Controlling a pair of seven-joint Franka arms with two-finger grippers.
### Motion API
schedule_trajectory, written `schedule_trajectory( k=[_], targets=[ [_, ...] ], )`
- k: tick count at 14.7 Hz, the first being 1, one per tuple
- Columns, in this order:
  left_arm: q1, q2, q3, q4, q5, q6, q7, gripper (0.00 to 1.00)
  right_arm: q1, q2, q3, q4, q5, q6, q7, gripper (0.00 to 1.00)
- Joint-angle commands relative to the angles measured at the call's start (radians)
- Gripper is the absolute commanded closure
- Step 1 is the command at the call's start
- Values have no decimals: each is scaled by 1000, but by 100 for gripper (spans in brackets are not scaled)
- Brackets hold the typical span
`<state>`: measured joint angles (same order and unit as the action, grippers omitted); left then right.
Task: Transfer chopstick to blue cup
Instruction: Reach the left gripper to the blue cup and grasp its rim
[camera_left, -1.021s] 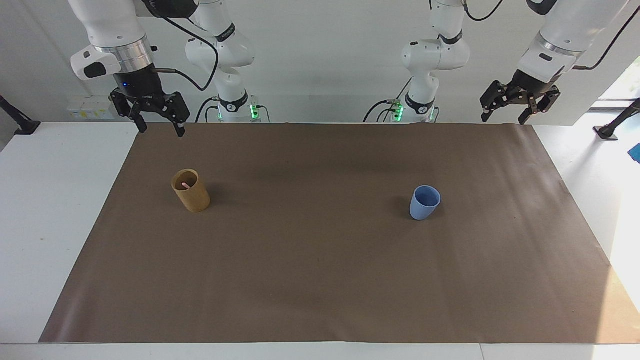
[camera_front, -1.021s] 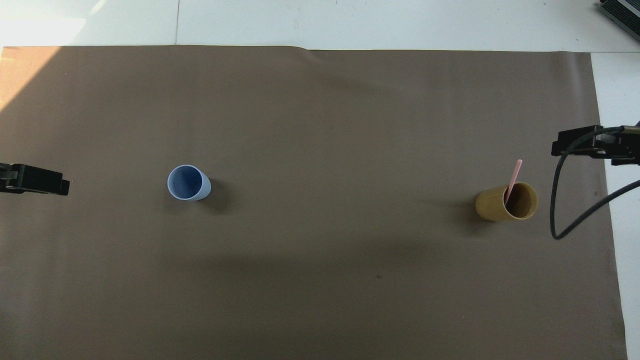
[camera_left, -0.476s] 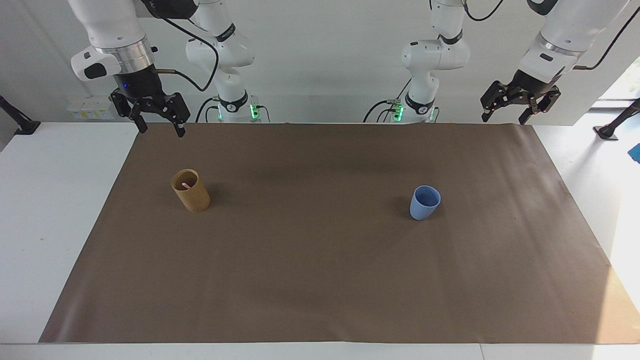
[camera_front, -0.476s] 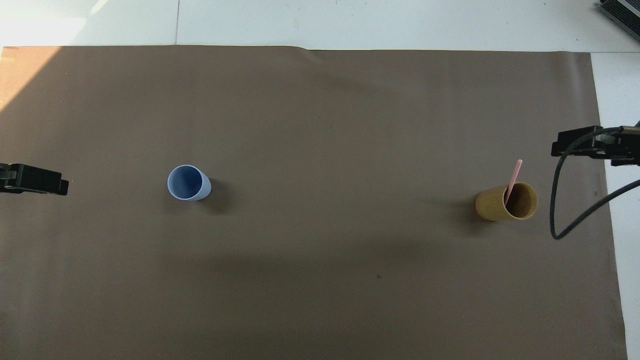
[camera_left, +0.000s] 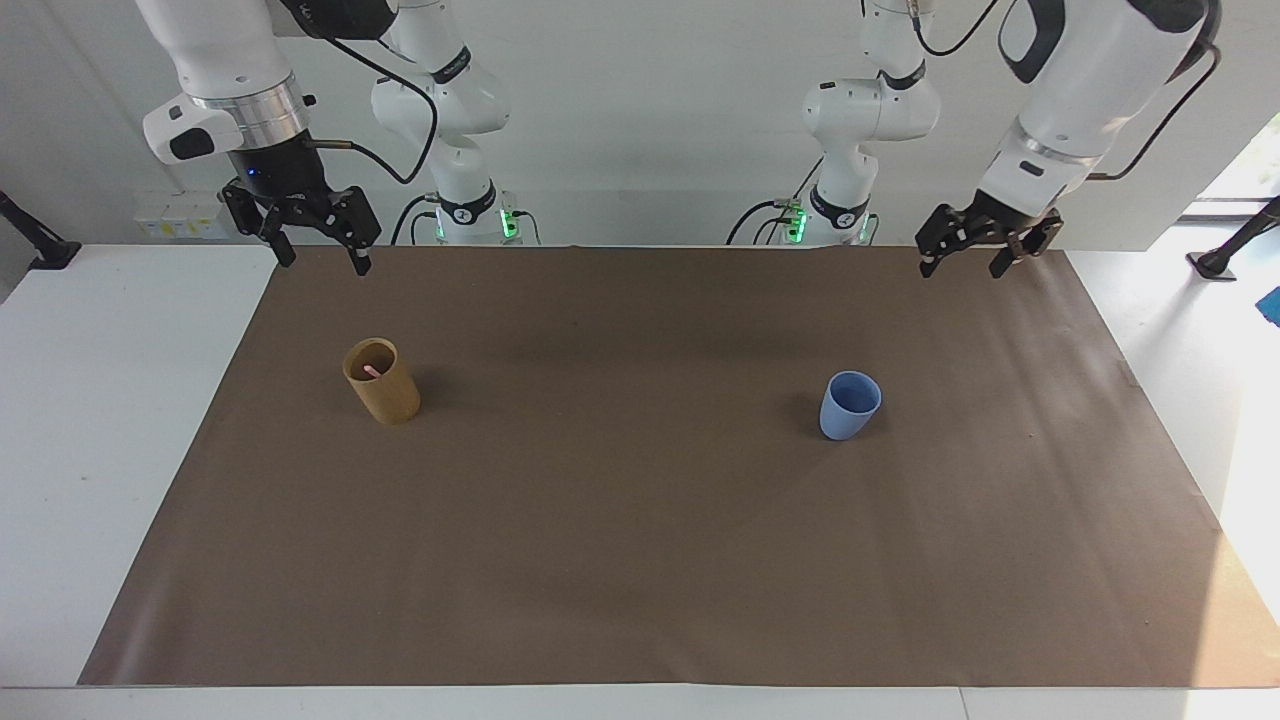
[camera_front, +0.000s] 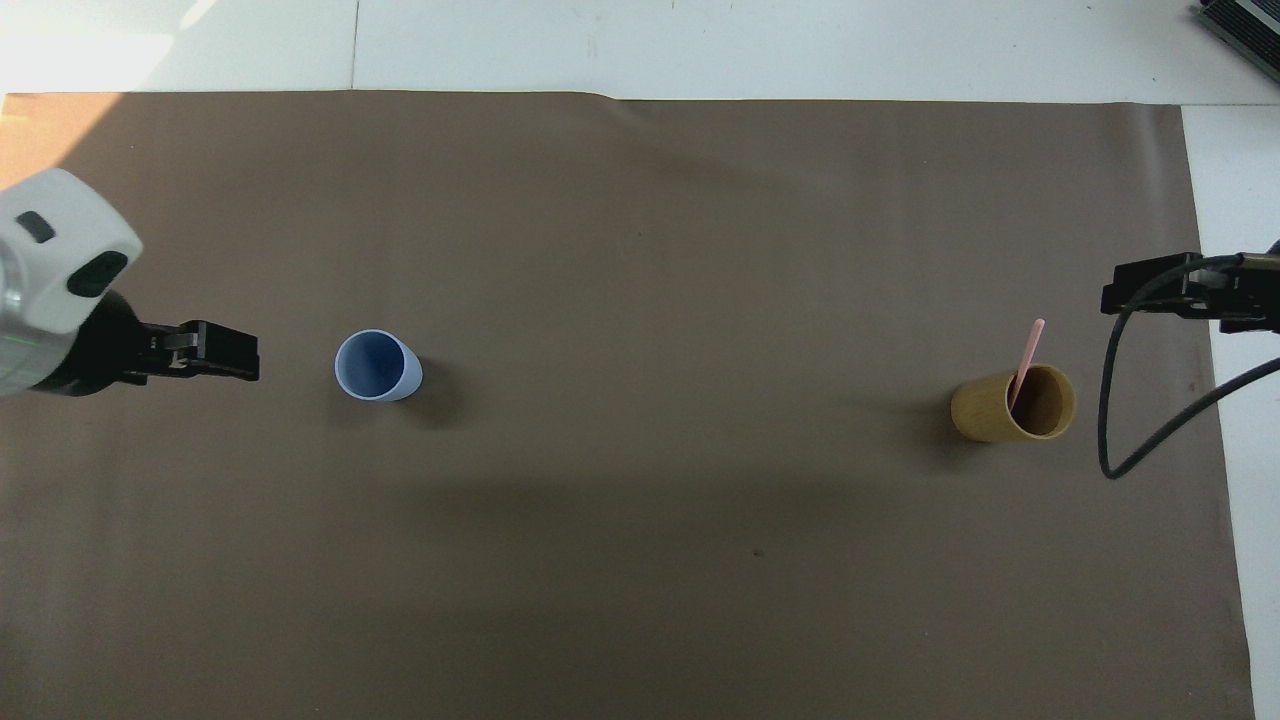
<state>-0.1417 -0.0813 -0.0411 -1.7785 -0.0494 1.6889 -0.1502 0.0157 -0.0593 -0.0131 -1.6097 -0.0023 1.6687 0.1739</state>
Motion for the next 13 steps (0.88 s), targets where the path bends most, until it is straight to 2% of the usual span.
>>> schedule_trajectory(
  k=[1,6,9,13],
  targets=[
    [-33,-6,10,-102,6,106,-45,0,-11,-25,1,-35,19,28,-24,0],
    [-13,78,12,-214,5,319,-95,0,-11,-24,1,-36,19,40,-24,0],
    [-18,159,12,-225,6,403,-103,0,-11,-25,1,-36,19,40,-24,0],
    [-25,199,12,-288,6,514,-94,0,-11,-24,1,-52,19,65,-27,0]
  ],
)
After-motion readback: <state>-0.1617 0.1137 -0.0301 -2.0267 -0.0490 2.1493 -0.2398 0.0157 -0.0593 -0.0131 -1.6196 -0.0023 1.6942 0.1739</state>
